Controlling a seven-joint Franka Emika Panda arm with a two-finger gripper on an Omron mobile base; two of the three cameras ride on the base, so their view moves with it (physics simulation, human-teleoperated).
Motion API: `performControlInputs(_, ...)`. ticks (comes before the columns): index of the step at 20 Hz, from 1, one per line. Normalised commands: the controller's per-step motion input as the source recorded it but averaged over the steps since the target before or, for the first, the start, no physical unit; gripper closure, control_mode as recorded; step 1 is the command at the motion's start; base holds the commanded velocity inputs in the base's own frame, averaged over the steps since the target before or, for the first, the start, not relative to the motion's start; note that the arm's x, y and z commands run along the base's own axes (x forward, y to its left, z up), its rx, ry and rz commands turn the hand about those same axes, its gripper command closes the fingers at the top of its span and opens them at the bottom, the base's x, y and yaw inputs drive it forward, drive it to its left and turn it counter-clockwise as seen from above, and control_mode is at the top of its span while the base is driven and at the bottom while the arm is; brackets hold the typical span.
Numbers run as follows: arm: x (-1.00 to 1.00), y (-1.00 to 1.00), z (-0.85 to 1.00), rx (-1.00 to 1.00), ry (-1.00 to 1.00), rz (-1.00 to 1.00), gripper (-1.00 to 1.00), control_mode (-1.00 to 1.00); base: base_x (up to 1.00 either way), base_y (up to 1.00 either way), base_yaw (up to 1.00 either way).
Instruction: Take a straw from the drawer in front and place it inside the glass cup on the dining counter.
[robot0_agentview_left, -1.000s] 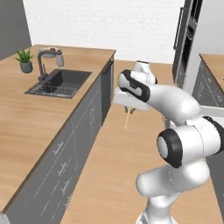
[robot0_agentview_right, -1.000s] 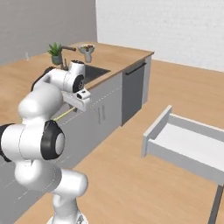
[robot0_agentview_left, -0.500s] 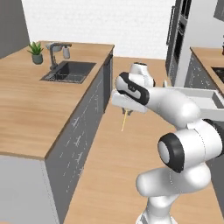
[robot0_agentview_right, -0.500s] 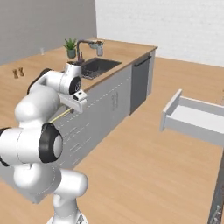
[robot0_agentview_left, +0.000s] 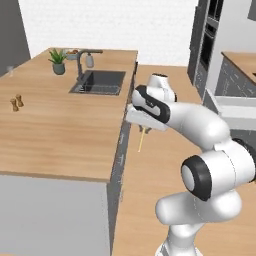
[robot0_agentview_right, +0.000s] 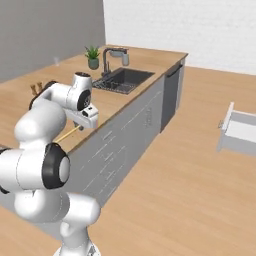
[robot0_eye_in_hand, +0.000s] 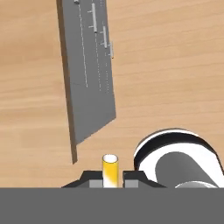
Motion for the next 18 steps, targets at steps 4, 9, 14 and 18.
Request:
performControlInputs(4,0.0,0.0,0.0,0.0,0.0,0.0,1.0,1.0,-0.53,1.0,-0.23)
performControlInputs(9,0.0,0.0,0.0,0.0,0.0,0.0,1.0,1.0,-0.57,1.0,-0.21)
performControlInputs(14,0.0,0.0,0.0,0.0,0.0,0.0,1.0,1.0,-0.03,1.0,-0.13)
performControlInputs(18,0.0,0.0,0.0,0.0,0.0,0.0,1.0,1.0,0.0,1.0,-0.11)
